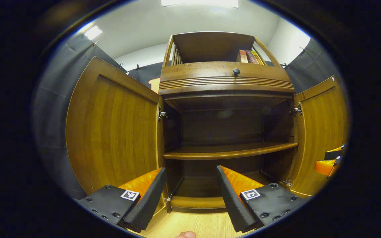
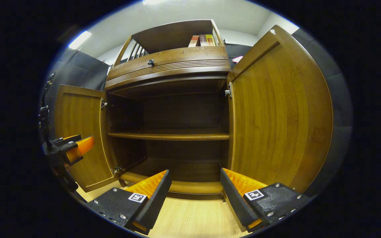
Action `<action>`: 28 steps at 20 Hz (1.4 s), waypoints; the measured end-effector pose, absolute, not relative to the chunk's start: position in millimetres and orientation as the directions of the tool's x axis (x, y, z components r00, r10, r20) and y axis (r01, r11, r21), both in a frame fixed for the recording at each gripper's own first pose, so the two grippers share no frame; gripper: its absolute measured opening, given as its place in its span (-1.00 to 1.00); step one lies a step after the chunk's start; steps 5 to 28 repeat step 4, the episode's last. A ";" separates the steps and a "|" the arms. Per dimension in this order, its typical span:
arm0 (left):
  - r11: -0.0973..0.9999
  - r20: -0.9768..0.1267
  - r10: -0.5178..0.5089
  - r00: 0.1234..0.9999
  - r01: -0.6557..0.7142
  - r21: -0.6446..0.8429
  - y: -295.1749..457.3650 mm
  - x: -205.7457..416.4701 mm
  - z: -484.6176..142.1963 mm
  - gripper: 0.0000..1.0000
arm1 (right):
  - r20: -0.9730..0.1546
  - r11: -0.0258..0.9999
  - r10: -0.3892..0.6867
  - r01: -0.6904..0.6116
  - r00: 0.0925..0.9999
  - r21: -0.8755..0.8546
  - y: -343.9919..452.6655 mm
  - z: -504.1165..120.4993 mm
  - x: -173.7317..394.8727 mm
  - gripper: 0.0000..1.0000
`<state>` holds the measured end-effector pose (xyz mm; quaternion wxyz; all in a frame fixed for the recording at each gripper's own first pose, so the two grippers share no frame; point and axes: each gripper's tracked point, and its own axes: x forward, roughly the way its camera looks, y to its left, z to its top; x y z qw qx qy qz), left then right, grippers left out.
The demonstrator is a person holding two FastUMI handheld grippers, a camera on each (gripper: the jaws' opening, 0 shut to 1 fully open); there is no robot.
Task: Open the right door of the double-door shoe cabinet with the right hand, and open the left door with the left hand.
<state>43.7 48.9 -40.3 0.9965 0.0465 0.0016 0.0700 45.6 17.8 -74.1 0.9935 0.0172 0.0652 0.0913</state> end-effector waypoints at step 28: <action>0.987 0.004 0.131 0.991 -0.131 0.090 46.2 47.3 -41.6 0.92 | -0.113 0.984 0.180 -0.176 0.977 0.039 16.4 -68.6 49.8 1.00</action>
